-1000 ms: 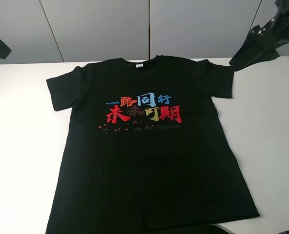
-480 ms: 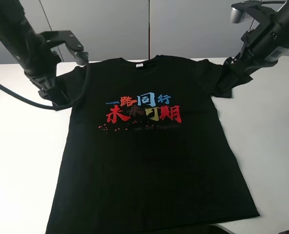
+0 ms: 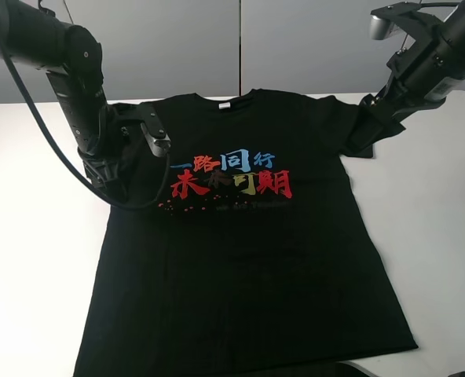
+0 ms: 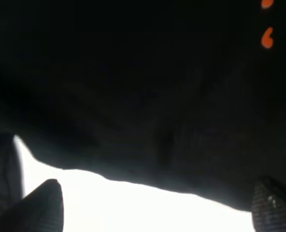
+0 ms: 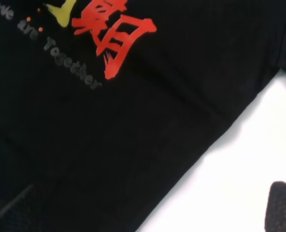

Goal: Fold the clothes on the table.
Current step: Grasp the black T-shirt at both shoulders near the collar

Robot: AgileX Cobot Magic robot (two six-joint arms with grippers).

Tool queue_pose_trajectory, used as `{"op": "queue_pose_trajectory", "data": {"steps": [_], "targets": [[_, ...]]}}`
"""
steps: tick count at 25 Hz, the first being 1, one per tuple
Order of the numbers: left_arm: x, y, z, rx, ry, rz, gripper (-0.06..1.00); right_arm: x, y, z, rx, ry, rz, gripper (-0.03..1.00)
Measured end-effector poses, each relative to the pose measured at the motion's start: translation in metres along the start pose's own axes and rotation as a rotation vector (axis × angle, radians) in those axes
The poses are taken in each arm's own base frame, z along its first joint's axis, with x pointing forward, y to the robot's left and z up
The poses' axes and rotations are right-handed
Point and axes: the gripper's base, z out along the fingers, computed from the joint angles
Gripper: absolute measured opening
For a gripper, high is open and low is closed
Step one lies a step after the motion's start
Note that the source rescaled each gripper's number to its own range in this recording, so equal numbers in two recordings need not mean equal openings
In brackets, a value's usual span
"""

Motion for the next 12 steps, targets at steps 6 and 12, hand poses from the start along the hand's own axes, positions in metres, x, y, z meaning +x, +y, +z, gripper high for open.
{"op": "queue_pose_trajectory", "data": {"steps": [6, 12], "targets": [[-0.003, 0.005, 0.015, -0.033, 0.006, 0.033, 1.00, -0.002, -0.002, 0.000, 0.017, -0.018, 0.000, 1.00], [-0.005, 0.006, 0.028, -0.031, 0.003, 0.033, 1.00, -0.003, -0.001, 0.000, 0.010, -0.028, 0.008, 1.00]]}}
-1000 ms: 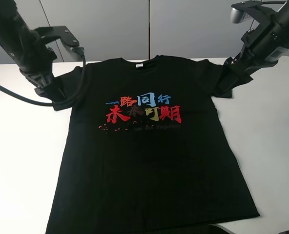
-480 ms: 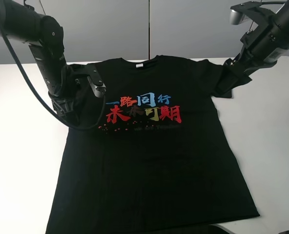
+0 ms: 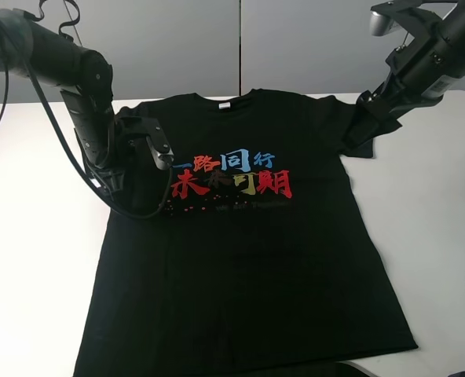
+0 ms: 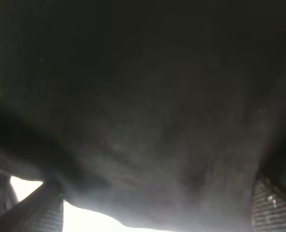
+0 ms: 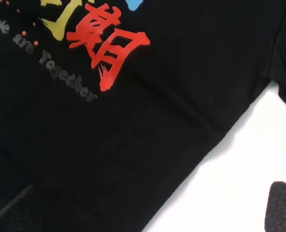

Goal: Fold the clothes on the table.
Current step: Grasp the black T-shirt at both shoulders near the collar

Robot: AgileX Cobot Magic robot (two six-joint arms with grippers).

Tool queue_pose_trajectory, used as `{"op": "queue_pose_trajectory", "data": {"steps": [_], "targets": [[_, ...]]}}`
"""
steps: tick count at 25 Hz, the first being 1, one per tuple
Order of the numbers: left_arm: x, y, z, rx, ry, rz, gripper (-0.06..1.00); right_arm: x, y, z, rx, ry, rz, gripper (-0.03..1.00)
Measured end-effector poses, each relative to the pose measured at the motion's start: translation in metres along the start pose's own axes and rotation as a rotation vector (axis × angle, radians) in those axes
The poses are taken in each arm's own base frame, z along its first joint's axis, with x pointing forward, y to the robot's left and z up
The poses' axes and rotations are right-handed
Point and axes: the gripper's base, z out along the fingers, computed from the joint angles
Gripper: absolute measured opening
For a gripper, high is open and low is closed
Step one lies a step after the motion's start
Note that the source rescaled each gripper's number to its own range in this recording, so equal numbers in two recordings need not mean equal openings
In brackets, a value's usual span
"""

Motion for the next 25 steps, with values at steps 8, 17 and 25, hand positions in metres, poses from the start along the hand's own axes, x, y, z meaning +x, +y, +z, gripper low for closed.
{"op": "queue_pose_trajectory", "data": {"steps": [8, 17, 25], "targets": [[-0.0018, 0.0015, 0.0043, -0.003, -0.002, -0.008, 0.97, -0.0004, -0.0001, 0.0000, 0.001, -0.004, 0.003, 1.00], [-0.0016, -0.0003, 0.0041, -0.010, 0.024, -0.022, 0.22, -0.0019, -0.0015, 0.0000, 0.016, -0.021, 0.020, 1.00], [-0.0014, 0.0000, 0.0041, -0.013, 0.027, -0.024, 0.00, -0.0016, -0.0031, 0.0047, 0.010, -0.008, 0.028, 1.00]]}}
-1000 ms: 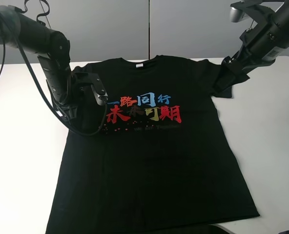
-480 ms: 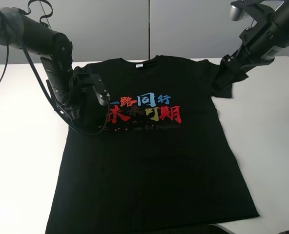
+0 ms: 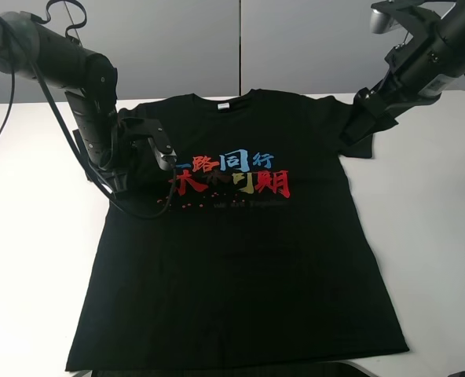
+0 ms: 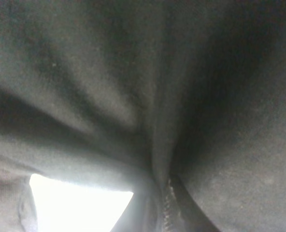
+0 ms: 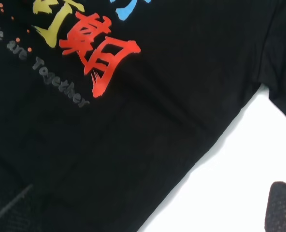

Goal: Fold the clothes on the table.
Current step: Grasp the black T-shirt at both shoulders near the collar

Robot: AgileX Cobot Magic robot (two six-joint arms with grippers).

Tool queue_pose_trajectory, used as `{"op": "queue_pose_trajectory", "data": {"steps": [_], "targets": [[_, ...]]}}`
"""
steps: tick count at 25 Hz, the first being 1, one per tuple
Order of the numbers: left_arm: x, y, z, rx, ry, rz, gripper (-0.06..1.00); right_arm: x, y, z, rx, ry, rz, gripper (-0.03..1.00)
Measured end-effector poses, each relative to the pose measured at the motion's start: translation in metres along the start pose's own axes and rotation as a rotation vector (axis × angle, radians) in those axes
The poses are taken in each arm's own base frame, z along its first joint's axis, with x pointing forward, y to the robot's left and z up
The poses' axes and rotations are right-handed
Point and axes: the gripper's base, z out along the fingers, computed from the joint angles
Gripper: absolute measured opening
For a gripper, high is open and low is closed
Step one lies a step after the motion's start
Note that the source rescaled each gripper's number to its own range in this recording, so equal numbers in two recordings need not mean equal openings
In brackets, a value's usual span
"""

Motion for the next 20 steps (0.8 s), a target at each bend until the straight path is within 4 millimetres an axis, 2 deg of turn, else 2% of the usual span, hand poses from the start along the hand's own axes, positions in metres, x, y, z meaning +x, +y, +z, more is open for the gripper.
{"op": "queue_pose_trajectory", "data": {"steps": [3, 9, 14, 20], "targets": [[0.000, 0.000, 0.000, 0.000, 0.001, 0.000, 0.00, 0.001, -0.005, 0.013, -0.010, 0.042, 0.004, 1.00], [0.000, 0.000, 0.000, 0.002, 0.006, 0.001, 0.00, 0.004, -0.014, 0.052, -0.033, 0.143, -0.041, 1.00], [0.000, 0.000, 0.000, 0.002, 0.006, 0.001, 0.00, -0.007, -0.007, 0.077, -0.006, 0.203, -0.170, 1.00], [0.000, 0.000, 0.000, 0.002, 0.006, 0.001, 0.00, -0.015, -0.017, 0.101, 0.020, 0.243, -0.226, 1.00]]}}
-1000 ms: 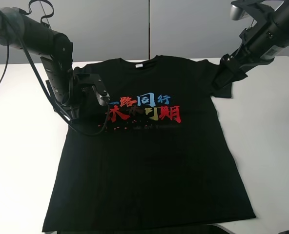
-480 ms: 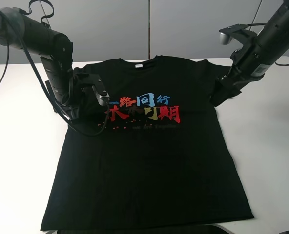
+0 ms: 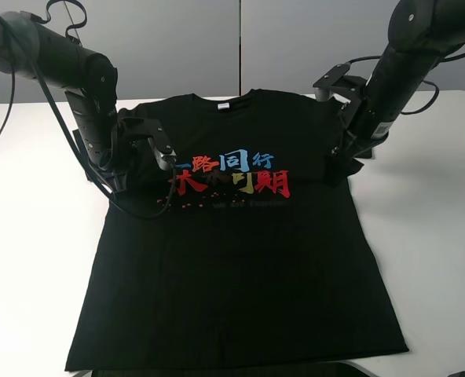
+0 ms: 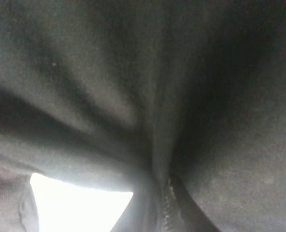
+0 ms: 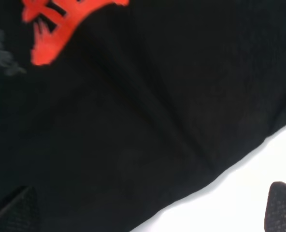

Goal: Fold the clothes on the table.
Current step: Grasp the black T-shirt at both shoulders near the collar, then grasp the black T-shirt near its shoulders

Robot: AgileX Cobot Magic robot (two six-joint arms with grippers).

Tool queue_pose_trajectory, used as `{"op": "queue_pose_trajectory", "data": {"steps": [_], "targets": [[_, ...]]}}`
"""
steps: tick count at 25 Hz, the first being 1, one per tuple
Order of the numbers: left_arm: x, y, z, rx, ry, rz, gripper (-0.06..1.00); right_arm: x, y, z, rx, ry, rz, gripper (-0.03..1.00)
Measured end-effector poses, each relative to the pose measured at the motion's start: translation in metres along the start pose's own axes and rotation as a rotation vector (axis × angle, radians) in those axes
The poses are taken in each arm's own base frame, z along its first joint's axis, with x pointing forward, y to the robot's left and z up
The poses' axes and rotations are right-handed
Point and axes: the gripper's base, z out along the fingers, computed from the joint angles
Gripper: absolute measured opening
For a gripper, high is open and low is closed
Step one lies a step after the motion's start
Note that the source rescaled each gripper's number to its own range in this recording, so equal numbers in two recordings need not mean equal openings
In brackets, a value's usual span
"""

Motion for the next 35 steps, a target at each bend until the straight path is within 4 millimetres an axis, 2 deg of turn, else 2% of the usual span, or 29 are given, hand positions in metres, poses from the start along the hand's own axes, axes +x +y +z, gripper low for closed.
{"op": "queue_pose_trajectory", "data": {"steps": [4, 9, 15, 23, 35], "targets": [[0.000, 0.000, 0.000, 0.000, 0.000, 0.000, 0.00, -0.001, -0.004, 0.013, -0.002, 0.016, -0.051, 1.00], [0.000, 0.000, 0.000, -0.001, -0.002, 0.000, 0.00, -0.004, -0.005, 0.015, 0.020, -0.005, -0.108, 1.00], [0.000, 0.000, 0.000, -0.001, -0.004, -0.001, 0.00, -0.011, 0.002, 0.026, 0.019, 0.014, -0.206, 1.00], [0.000, 0.000, 0.000, -0.002, -0.004, -0.001, 0.00, -0.011, 0.001, 0.040, 0.008, 0.031, -0.218, 1.00], [0.000, 0.000, 0.000, -0.002, -0.004, -0.001, 0.00, -0.012, -0.003, 0.050, 0.028, 0.034, -0.237, 0.99]]}}
